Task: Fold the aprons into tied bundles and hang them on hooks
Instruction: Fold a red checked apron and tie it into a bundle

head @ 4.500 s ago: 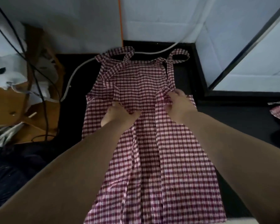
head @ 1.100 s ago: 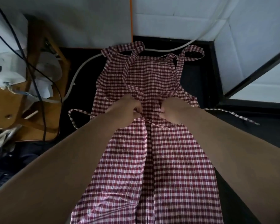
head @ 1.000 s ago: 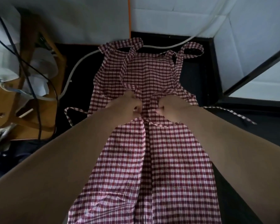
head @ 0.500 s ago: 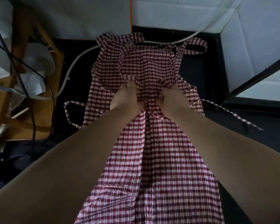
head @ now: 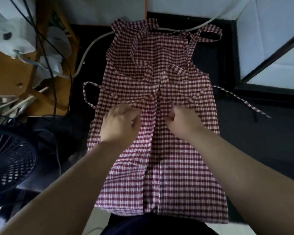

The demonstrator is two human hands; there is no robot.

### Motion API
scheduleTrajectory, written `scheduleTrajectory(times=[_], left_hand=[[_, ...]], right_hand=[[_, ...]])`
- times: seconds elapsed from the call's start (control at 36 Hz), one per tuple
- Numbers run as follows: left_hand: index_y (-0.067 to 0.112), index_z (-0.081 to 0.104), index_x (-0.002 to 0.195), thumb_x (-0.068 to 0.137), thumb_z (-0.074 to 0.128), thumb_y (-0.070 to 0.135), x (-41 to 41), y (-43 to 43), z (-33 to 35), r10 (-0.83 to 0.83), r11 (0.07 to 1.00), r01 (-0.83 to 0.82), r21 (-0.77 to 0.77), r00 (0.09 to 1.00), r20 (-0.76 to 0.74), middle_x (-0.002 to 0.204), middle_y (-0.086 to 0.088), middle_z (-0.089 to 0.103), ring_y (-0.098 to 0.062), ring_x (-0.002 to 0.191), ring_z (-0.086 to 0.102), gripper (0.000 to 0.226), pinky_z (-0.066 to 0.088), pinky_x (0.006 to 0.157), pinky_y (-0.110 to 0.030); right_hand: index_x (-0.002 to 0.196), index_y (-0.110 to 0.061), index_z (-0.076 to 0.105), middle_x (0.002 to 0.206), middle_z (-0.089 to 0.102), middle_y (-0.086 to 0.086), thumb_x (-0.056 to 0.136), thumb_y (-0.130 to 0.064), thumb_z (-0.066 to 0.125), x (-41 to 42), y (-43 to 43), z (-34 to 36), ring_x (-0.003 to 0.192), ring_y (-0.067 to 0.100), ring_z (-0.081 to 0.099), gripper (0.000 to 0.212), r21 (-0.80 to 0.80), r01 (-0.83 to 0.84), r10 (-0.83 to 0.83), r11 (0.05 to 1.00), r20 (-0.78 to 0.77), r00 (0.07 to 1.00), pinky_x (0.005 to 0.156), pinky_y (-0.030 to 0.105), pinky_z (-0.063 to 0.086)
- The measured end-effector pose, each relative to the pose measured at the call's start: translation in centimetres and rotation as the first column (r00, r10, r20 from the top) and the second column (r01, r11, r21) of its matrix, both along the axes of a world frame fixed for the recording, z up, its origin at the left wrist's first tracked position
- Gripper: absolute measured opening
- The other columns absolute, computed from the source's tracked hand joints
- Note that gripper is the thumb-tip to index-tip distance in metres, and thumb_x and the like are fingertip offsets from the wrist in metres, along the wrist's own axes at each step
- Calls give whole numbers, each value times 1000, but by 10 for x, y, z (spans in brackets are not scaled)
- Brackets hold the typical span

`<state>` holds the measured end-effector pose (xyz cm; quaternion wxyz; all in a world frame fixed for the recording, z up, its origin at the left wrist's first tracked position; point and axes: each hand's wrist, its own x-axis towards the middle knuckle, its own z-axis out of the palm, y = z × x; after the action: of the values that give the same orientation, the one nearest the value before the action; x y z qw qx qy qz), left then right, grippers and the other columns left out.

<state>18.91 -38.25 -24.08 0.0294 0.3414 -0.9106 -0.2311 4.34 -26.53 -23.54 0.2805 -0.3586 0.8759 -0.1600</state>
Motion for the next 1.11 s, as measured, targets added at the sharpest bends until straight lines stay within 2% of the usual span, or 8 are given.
scheduleTrajectory(times=[0.11,0.31,0.47,0.58,0.67,0.78,0.94,1.11], left_hand=[[39,22,150,99,36,48,10,19,-1,-99,989,41,142,895,435,161,11,0,-21,147,5,53,21,114,-45],[34,-11,152,101,24,50,-9,-1,-23,-215,973,149,175,862,460,154,3,-33,-20,145,-23,63,-8,117,-41],[27,9,154,103,33,37,-53,-33,-19,-159,969,92,229,942,294,160,0,-19,-20,147,-17,57,-6,119,-39],[25,34,148,99,46,29,-32,-31,-13,-85,995,75,68,984,156,159,-3,12,-24,146,10,50,17,118,-39],[23,54,133,96,52,28,-1,-18,-8,-1,1000,1,-5,995,98,137,-2,41,-24,123,42,37,43,96,-39],[24,46,123,90,55,49,27,7,3,21,985,-67,160,963,270,120,1,50,-20,99,56,42,55,71,-38],[18,39,132,84,48,68,32,43,-1,-80,997,64,54,901,427,135,-5,44,-26,123,42,70,43,94,-40],[12,32,137,72,47,82,32,68,-1,-63,998,53,33,881,468,140,-11,35,-29,130,33,97,35,104,-43]], right_hand=[[128,-12,49,123,44,4,91,-32,55,16,14,-2,110,22,51,42,157,-161,171,974,-52,984,99,36,41],[152,-20,7,155,6,8,97,-22,46,0,7,-10,144,28,8,68,227,-216,230,950,-37,972,118,37,7],[144,-22,31,146,33,12,93,-47,50,-40,-27,-7,134,32,31,60,297,-57,144,953,-282,948,112,46,24],[119,-13,49,106,54,5,96,-25,52,-28,-31,-2,95,23,55,26,233,27,31,972,-243,969,79,36,48],[99,-12,55,83,54,-2,97,-16,47,-3,-19,-13,76,16,53,9,113,75,-62,991,-117,991,63,28,42],[107,-11,62,105,62,2,95,-23,52,27,3,-16,81,15,57,19,-87,157,-163,984,-64,985,66,23,42],[84,-18,51,75,56,-6,90,-40,60,59,32,-8,59,8,53,24,97,179,-182,979,32,983,48,22,37],[90,-18,50,83,53,-7,85,-39,66,72,47,-6,75,11,53,27,148,98,-104,984,32,994,63,23,42]])
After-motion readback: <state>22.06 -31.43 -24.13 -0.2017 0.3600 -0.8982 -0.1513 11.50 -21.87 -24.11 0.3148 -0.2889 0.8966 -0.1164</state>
